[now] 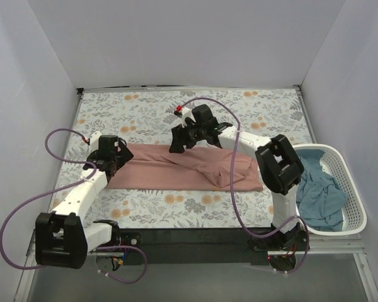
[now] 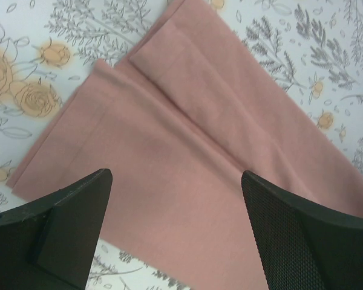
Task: Fold and stack the t-shirts
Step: Fold the tshirt
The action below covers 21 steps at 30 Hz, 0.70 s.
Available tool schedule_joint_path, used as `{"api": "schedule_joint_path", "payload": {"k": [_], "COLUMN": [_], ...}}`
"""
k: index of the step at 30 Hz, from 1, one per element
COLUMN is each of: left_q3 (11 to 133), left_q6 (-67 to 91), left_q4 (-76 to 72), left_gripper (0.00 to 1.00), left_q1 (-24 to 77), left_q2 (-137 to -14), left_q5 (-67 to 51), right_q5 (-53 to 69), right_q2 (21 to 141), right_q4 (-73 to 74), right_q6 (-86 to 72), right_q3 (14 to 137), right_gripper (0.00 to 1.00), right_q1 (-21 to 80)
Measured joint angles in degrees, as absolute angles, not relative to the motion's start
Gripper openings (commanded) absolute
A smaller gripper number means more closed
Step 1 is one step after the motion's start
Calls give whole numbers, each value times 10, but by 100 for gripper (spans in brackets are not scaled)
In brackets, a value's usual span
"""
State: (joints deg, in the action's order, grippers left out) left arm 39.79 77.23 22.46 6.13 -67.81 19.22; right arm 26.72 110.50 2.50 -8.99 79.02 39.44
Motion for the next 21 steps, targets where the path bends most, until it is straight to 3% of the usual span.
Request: {"api": "schedule_joint_path", "payload": {"k": [10,21], "left_q3": [339,339], "left_q6": [767,765], "left_q4": [233,229], "left_gripper": [88,88], "left_q1": [72,77], "left_q2": [-598,-606], "left_q5": [164,166], "right_q5": [333,369], "right_q2": [1273,1304], "right_q4": [-13,-36], "right_q6": [-124,-155], "right_q3": [917,925], "right_gripper": [73,72], "right_q1": [432,453]}}
